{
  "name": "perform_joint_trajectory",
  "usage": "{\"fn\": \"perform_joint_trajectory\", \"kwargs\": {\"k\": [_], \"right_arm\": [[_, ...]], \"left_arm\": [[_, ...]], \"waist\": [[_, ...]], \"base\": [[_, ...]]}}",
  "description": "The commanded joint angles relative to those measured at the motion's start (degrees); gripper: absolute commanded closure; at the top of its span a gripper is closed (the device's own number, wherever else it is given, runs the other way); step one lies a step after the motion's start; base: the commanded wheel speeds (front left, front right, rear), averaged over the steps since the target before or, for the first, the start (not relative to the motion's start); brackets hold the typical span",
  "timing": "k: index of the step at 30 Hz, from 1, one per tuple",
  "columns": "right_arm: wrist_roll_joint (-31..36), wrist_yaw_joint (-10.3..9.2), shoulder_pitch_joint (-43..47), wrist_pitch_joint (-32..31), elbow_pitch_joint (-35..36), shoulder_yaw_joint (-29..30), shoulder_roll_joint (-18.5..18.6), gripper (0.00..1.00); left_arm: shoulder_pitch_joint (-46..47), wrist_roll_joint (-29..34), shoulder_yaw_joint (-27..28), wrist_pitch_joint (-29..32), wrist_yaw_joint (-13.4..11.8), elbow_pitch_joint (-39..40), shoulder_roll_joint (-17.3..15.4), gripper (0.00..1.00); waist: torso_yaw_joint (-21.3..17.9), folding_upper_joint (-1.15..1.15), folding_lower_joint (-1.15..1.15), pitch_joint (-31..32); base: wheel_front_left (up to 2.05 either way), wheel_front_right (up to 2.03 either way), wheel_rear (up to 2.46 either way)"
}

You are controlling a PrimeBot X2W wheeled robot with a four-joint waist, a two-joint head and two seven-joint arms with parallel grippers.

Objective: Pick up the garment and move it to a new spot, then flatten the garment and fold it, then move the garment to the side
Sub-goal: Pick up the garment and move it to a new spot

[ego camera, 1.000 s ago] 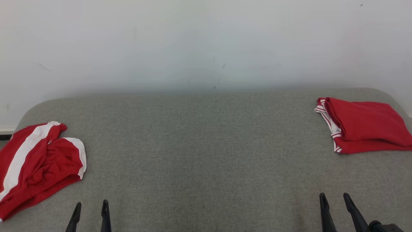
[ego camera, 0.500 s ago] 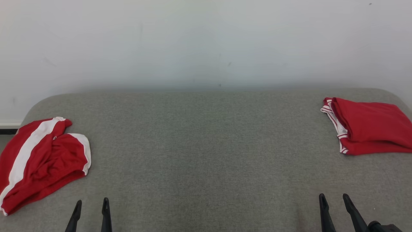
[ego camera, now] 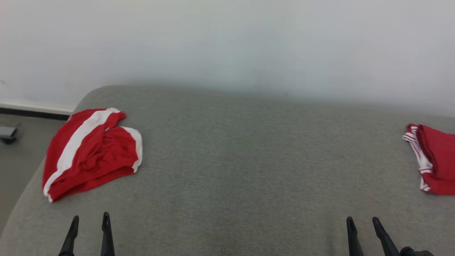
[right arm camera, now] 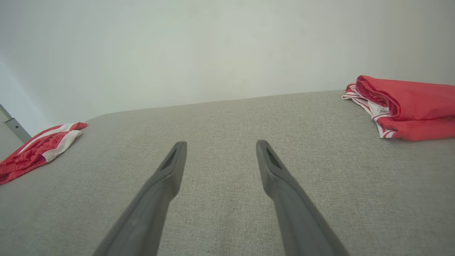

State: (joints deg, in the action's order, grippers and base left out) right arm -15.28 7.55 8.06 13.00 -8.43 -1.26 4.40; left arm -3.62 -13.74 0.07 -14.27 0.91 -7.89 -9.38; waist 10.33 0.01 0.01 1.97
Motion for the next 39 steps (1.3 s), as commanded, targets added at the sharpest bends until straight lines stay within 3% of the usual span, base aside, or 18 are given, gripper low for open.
{"fn": "perform_joint_trajectory", "kwargs": {"k": [1, 13, 20, 30, 39], "right_arm": [[0.0, -0.13, -0.5, 0.3, -0.2, -0.1, -0.2, 0.00], [0.4, -0.13, -0.8, 0.6, -0.7, -1.1, -0.4, 0.00], [0.7, -0.13, -1.1, 0.4, -0.5, -1.8, -0.4, 0.00], [0.6, -0.13, -0.9, 0.4, -0.4, -2.3, -0.3, 0.00], [0.6, -0.13, -2.2, -0.2, 0.1, -3.1, 0.6, 0.00]], "left_arm": [[-0.3, -0.3, 0.1, 0.1, -0.3, 0.1, -0.3, 0.00], [-0.9, -1.3, 1.0, 0.1, -1.1, 0.3, -1.0, 0.00], [-0.9, -1.8, 1.4, -0.1, -1.4, 0.0, -1.4, 0.00], [-1.9, -2.3, 1.7, 0.0, -2.1, 0.8, -1.6, 0.00], [0.3, -3.0, 2.4, 0.6, -2.3, 1.4, -2.6, 0.00]], "waist": [[5.0, -0.01, -0.01, -0.3], [12.9, -0.01, -0.01, -0.7], [15.6, -0.01, -0.01, -0.9], [16.1, -0.01, -0.01, -0.9], [13.5, -0.01, -0.01, -2.2]], "base": [[0.00, 0.00, 0.00], [0.00, 0.00, 0.00], [0.00, 0.00, 0.00], [0.00, 0.00, 0.00], [0.00, 0.00, 0.00]]}}
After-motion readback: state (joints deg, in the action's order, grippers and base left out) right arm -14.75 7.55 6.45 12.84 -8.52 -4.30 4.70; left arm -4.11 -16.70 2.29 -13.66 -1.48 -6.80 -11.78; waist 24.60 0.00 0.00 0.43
